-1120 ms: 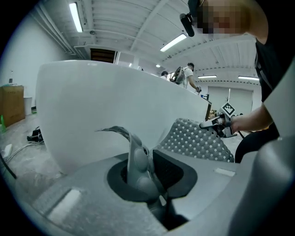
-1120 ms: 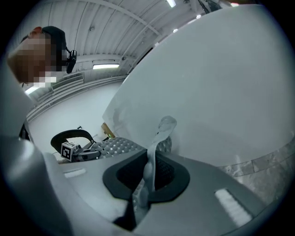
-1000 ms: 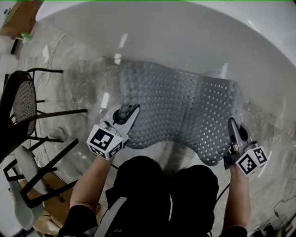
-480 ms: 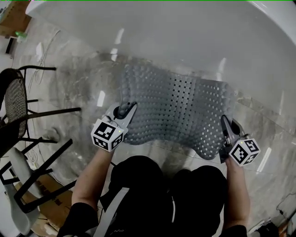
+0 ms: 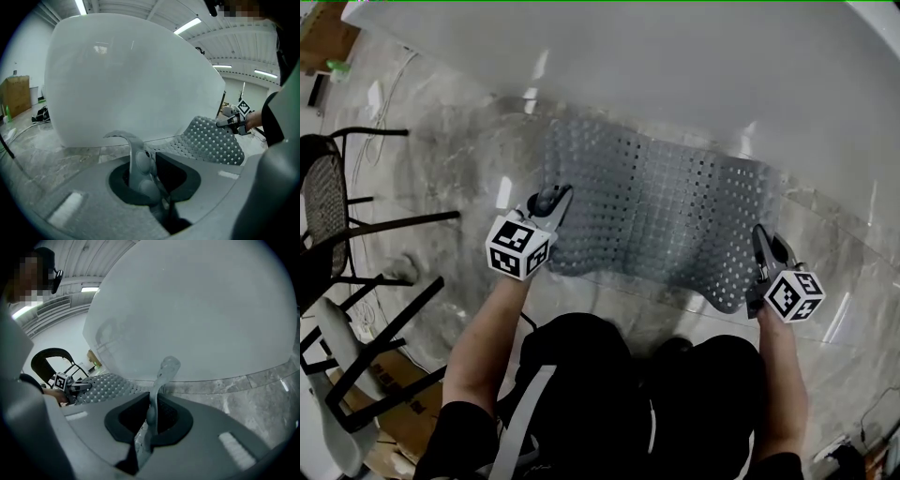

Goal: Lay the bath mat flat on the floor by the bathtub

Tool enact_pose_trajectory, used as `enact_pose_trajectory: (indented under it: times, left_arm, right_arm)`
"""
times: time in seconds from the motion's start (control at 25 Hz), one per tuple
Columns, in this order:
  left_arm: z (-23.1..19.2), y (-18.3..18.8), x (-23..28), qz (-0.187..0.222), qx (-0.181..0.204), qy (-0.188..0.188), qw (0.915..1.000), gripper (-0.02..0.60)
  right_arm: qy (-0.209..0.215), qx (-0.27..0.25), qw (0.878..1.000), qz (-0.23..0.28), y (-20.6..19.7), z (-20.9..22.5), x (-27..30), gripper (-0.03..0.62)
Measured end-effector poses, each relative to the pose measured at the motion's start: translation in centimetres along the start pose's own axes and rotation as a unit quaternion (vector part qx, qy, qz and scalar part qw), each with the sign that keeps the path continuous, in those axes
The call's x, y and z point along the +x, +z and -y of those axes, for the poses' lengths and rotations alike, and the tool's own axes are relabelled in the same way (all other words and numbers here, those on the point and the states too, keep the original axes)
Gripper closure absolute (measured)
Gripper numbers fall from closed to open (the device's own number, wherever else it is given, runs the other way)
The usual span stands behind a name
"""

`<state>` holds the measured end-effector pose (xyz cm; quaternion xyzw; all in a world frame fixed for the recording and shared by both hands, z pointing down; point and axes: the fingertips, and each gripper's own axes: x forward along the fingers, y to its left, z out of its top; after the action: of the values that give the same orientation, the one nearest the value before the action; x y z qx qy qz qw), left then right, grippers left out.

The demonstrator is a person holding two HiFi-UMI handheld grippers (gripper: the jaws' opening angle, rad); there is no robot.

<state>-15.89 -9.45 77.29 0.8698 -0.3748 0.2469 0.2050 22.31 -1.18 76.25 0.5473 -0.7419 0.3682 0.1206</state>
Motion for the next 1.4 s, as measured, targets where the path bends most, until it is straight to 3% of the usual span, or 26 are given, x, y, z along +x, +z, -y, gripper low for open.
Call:
enact_pose_trajectory:
  times: [0.24,0.52,0.68,1.0,1.28,1.4]
  left_arm:
    - [-1.4,0.4,1.5,-0.022,0.015,0.008,0.9996,0.534]
    - [-2.0,-1.6,2.6,-0.055,0.053,0.042,0.9962,0.525]
    - [-3.5,-3.0,2.9,-0.069,0.054,0.068,0.9938,0.515]
    - [-5.6,-5.3,3.0,-0.112,0.049,0.083,0.9891,0.501]
    - [-6.8,-7.5,2.5,-0.138,0.038,0.103,0.9843,0.5]
    - [-7.4,-8.2,2.5,-0.159,0.046,0.107,0.9803,0.5]
  right_arm:
    - [-0.025,0.025,0.999,-0.016,-1.9,2.7,0.0,0.576]
    - [-0.056,0.012,0.998,-0.041,-3.5,5.3,0.6,0.572]
    - [-0.081,0.011,0.995,-0.055,-4.8,7.0,0.7,0.568]
    - [-0.116,0.035,0.99,-0.076,-7.4,10.8,0.3,0.528]
    - [-0.12,0.066,0.988,-0.071,-8.4,13.0,0.1,0.493]
    - [-0.116,0.051,0.989,-0.077,-7.8,13.8,1.4,0.488]
